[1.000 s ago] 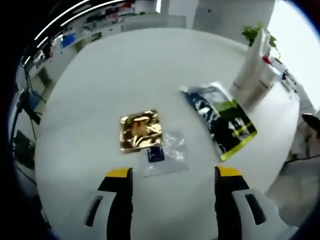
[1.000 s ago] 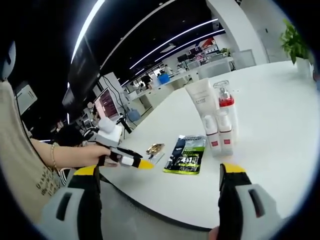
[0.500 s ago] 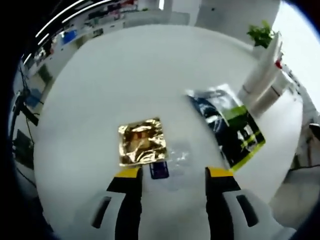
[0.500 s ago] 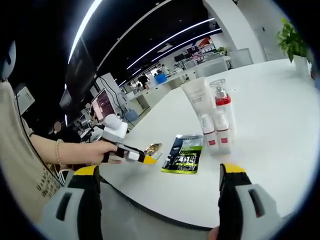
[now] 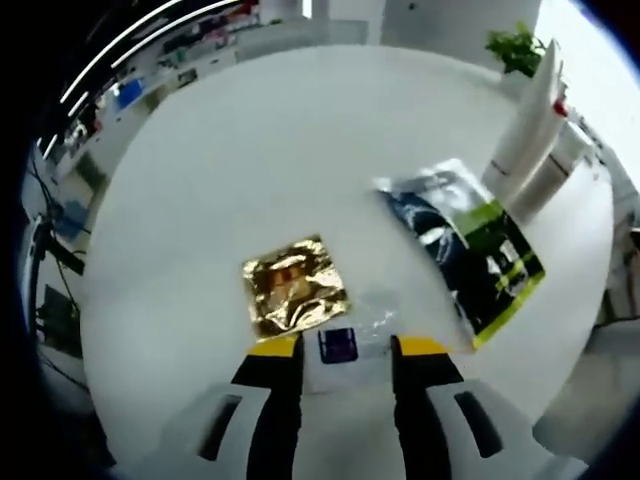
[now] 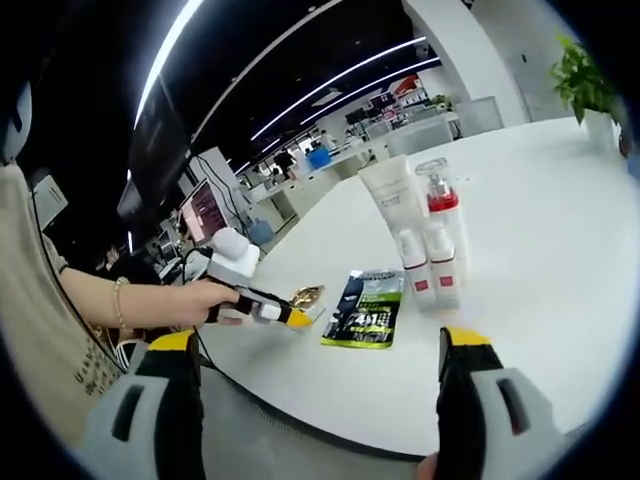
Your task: Arrange the skincare products in the storage area until every visible bottle or jar stands upright without overlapping.
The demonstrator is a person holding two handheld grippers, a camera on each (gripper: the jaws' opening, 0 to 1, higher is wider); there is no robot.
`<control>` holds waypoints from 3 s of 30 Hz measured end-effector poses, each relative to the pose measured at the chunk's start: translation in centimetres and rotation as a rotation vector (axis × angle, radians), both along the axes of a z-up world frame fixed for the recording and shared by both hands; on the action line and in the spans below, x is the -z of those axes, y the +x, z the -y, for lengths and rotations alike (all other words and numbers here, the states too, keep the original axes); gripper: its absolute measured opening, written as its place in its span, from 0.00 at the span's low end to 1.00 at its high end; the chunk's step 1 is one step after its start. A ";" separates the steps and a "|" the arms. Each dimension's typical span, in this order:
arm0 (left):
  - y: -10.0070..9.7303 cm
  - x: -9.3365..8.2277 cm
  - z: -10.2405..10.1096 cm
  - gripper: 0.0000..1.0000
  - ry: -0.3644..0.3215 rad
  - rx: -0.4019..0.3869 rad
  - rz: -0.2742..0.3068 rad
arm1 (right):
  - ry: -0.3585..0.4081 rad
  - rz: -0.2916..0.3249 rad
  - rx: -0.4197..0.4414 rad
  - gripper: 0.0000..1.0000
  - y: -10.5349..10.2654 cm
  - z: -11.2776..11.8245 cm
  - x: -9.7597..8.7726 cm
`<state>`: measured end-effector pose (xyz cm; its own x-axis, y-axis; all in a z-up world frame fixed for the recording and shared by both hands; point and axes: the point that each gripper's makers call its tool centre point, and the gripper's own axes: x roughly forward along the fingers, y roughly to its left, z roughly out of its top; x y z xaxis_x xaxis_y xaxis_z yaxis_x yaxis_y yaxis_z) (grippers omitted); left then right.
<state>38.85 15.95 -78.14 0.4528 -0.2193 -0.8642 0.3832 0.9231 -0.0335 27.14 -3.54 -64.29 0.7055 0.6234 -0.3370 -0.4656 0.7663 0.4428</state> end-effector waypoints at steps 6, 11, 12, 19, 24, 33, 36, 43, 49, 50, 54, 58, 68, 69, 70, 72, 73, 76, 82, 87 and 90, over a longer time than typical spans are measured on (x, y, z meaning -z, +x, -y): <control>-0.6 0.0 0.5 0.43 -0.013 -0.004 -0.008 | 0.000 0.000 0.003 1.00 0.0 0.0 0.0; -1.0 -0.1 1.0 0.46 -0.039 -0.017 -0.020 | -0.005 -0.003 -0.004 1.00 0.0 -0.1 0.1; -1.0 0.0 1.1 0.46 -0.036 -0.014 -0.018 | -0.005 -0.003 -0.004 1.00 0.0 -0.1 0.1; -1.1 0.1 1.7 0.44 0.021 0.055 0.005 | -0.008 -0.007 -0.002 0.99 0.0 0.0 0.2; -0.7 0.0 1.7 0.38 0.013 0.057 0.027 | -0.010 -0.009 -0.003 0.99 0.0 0.0 0.3; -1.0 -0.1 1.5 0.37 -0.013 0.039 0.049 | -0.023 -0.006 -0.011 0.99 -0.1 -0.2 0.3; -1.2 -0.3 1.3 0.37 -0.024 0.038 0.054 | -0.027 -0.004 -0.012 0.99 -0.1 -0.2 0.3; -1.6 -1.7 1.0 0.37 -0.059 0.019 0.090 | -0.033 0.001 -0.022 0.99 -0.2 -0.3 0.3; -2.1 -3.3 0.5 0.37 -0.104 -0.022 0.133 | -0.029 0.011 -0.029 0.99 -0.2 -0.5 0.1; -2.2 -3.7 0.6 0.37 -0.118 -0.027 0.142 | -0.027 0.014 -0.031 0.99 -0.3 -0.5 0.1; -2.7 -5.8 0.9 0.37 -0.179 -0.053 0.186 | -0.024 0.028 -0.036 0.99 -0.4 -0.7 -0.2; -3.2 -7.4 1.2 0.37 -0.215 -0.055 0.220 | -0.038 0.041 -0.046 0.97 -0.5 -0.8 -0.3; -4.6 -12.0 1.8 0.37 -0.285 -0.023 0.344 | -0.017 0.075 -0.078 0.86 -0.5 -2.0 -1.6; -4.8 -12.3 1.8 0.37 -0.287 -0.018 0.352 | 0.031 0.079 -0.066 0.84 -0.3 -2.5 -2.3; -5.0 -12.7 1.9 0.37 -0.292 -0.015 0.360 | 0.046 0.081 -0.065 0.83 -0.2 -2.7 -2.5; -5.2 -13.2 2.0 0.37 -0.289 0.003 0.381 | 0.059 0.085 -0.066 0.81 0.1 -3.3 -2.8; -5.3 -13.4 2.0 0.37 -0.282 0.014 0.394 | 0.072 0.091 -0.077 0.81 0.2 -4.0 -3.2; -5.9 -13.8 2.1 0.37 -0.260 0.046 0.413 | 0.088 0.099 -0.103 0.80 0.3 -5.4 -3.8; -7.1 -14.9 2.6 0.37 -0.259 0.090 0.442 | 0.139 0.130 -0.160 0.74 0.9 -8.1 -5.3; -7.8 -15.9 2.9 0.37 -0.234 0.139 0.487 | 0.159 0.137 -0.198 0.69 1.5 -9.9 -6.0; -8.1 -16.7 3.2 0.37 -0.238 0.150 0.514 | 0.167 0.129 -0.205 0.68 2.1 -10.6 -5.9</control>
<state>30.74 12.77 -61.46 0.7497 -0.4745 -0.4613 0.5312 0.8472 -0.0082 29.22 7.06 -58.42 0.5894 0.7967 -0.1337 -0.6637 0.5719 0.4821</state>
